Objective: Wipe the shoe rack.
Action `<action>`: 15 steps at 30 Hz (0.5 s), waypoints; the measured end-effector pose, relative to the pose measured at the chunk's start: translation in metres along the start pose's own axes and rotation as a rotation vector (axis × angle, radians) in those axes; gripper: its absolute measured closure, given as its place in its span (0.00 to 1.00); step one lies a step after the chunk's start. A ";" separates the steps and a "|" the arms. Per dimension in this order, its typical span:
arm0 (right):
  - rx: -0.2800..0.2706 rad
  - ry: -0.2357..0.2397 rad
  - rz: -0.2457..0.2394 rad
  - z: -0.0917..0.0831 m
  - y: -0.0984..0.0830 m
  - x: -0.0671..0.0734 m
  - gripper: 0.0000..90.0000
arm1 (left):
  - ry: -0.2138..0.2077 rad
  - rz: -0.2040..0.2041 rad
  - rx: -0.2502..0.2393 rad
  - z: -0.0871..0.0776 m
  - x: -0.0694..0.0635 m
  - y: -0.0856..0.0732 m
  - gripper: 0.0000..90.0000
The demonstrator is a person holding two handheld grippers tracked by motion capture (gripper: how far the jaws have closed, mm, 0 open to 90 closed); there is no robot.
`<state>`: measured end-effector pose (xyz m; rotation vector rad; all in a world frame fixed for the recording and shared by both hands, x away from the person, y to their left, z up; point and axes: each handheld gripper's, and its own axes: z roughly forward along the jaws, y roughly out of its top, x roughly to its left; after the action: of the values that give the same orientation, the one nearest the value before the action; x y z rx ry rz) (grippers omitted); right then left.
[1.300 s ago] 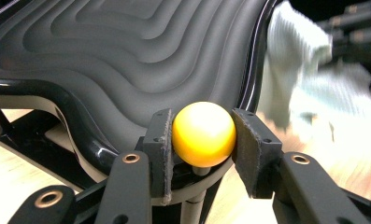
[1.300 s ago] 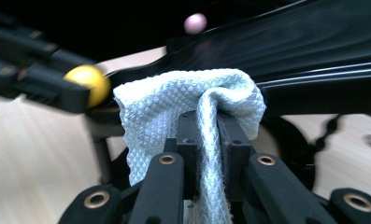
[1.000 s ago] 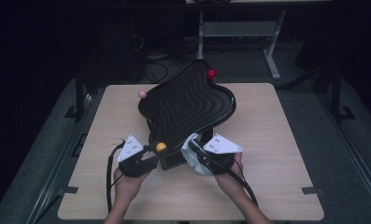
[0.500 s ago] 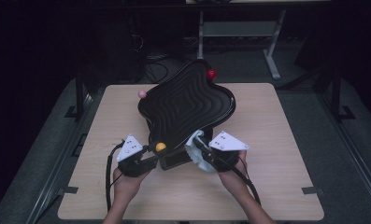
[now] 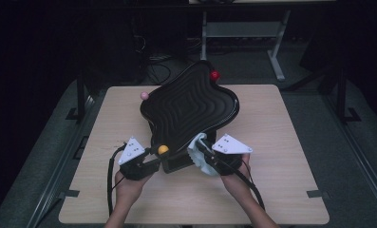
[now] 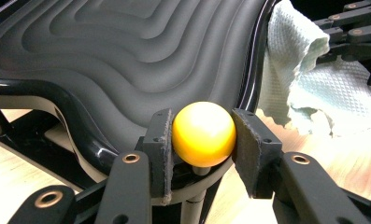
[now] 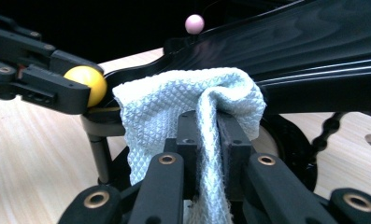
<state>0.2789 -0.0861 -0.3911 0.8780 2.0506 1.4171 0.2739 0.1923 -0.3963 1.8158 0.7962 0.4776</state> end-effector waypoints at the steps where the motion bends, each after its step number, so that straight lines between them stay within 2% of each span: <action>1: 0.006 0.008 -0.009 0.002 -0.001 0.003 0.90 | 0.000 0.000 0.001 0.000 0.000 0.000 0.67; 4: 0.018 0.010 -0.043 0.004 -0.001 0.011 0.90 | 0.001 -0.002 0.000 0.000 0.000 0.000 0.67; 9: 0.007 0.006 -0.035 0.000 0.000 0.011 0.90 | 0.008 -0.005 -0.001 0.000 0.001 0.000 0.67; 11: 0.006 0.021 -0.035 0.000 -0.001 0.016 0.90 | 0.012 -0.007 -0.001 0.000 0.001 0.000 0.67; 15: 0.000 0.044 -0.082 -0.001 0.001 0.032 0.90 | 0.017 -0.010 -0.001 0.000 0.001 0.001 0.67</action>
<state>0.2576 -0.0629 -0.3912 0.7606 2.0941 1.4039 0.2751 0.1931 -0.3959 1.8076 0.8166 0.4873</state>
